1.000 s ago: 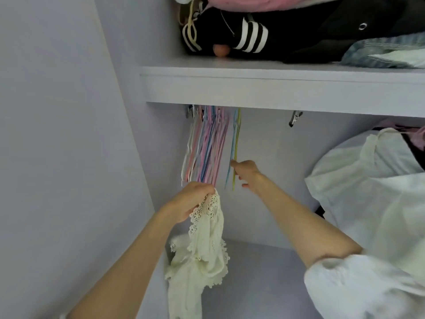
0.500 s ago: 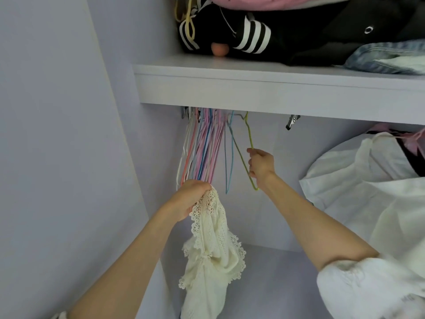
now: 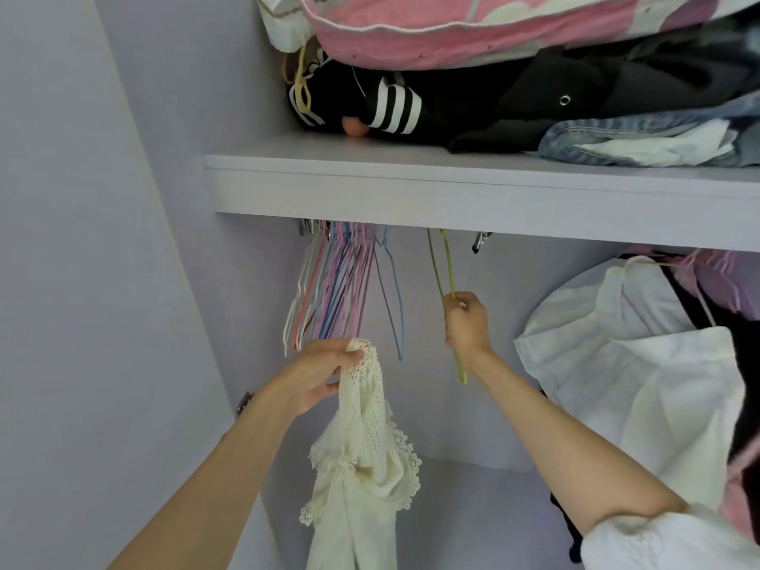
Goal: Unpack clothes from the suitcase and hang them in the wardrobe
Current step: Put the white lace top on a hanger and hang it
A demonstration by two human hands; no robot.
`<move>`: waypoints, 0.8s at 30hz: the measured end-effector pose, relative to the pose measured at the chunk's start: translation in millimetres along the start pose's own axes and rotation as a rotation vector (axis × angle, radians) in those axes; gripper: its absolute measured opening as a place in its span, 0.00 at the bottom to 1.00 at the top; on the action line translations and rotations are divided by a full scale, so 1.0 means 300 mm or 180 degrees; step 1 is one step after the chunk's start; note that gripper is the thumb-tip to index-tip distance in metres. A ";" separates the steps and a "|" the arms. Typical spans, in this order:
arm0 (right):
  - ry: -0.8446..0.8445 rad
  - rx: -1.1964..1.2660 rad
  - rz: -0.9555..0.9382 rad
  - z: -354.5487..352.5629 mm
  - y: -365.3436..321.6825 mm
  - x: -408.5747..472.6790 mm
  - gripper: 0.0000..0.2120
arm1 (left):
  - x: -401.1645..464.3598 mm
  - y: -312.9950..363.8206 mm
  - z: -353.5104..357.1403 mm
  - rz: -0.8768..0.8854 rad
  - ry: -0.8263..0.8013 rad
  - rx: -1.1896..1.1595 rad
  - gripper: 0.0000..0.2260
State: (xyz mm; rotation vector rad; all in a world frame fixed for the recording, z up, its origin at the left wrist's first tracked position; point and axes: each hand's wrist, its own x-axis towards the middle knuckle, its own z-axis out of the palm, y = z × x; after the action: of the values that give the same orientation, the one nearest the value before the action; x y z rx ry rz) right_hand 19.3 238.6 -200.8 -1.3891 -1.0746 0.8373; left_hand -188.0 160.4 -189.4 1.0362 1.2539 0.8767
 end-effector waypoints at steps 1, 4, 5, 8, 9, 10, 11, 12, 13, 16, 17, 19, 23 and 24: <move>-0.0016 -0.0016 -0.0023 -0.011 0.013 -0.005 0.06 | -0.004 0.001 0.003 -0.0001 -0.0016 -0.0053 0.11; -0.0112 -0.0023 -0.0192 -0.071 0.056 -0.054 0.11 | -0.013 0.000 0.028 0.0062 0.0030 -0.0183 0.12; -0.0065 0.0017 -0.0242 -0.090 0.075 -0.075 0.12 | -0.015 -0.001 0.036 0.0092 0.0056 -0.0226 0.13; 0.0235 -0.0122 -0.0326 -0.144 0.160 -0.161 0.06 | -0.013 -0.011 0.057 0.0138 0.0083 -0.0309 0.13; 0.0268 -0.0130 -0.0324 -0.161 0.188 -0.192 0.05 | -0.011 -0.016 0.063 0.0151 0.0049 -0.0308 0.13; 0.0243 -0.0052 -0.0273 -0.177 0.205 -0.218 0.04 | -0.012 -0.019 0.071 0.0155 -0.0001 -0.0305 0.13; 0.0165 0.0102 -0.0174 -0.189 0.214 -0.226 0.05 | -0.012 -0.023 0.078 0.0147 -0.0055 -0.0292 0.12; 0.0038 0.0294 0.0008 -0.204 0.209 -0.228 0.07 | -0.012 -0.031 0.089 0.0119 -0.0112 -0.0283 0.12; -0.0108 0.0436 0.0301 -0.212 0.196 -0.218 0.09 | -0.011 -0.037 0.094 0.0099 -0.0163 -0.0281 0.11; -0.0119 0.0346 0.1109 -0.239 0.202 -0.185 0.18 | -0.015 -0.058 0.115 0.0073 -0.0287 -0.0290 0.10; 0.0038 0.0169 0.1187 -0.248 0.221 -0.179 0.21 | -0.014 -0.065 0.115 0.0077 -0.0285 -0.0305 0.10; 0.0243 -0.0087 0.1143 -0.273 0.272 -0.180 0.24 | -0.020 -0.078 0.113 0.0075 -0.0275 -0.0373 0.12; 0.0413 -0.0157 0.1159 -0.361 0.303 -0.206 0.28 | -0.019 -0.101 0.107 0.0218 0.0086 -0.0289 0.18; 0.0440 -0.0288 0.1157 -0.380 0.303 -0.208 0.28 | -0.012 -0.111 0.105 0.0258 0.0276 -0.0228 0.20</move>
State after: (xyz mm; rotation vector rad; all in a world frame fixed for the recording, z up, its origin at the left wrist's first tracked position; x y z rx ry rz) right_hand 117.7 145.8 -283.6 -1.7239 -0.7720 0.9446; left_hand -158.2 142.4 -219.3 1.0064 1.2505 1.0311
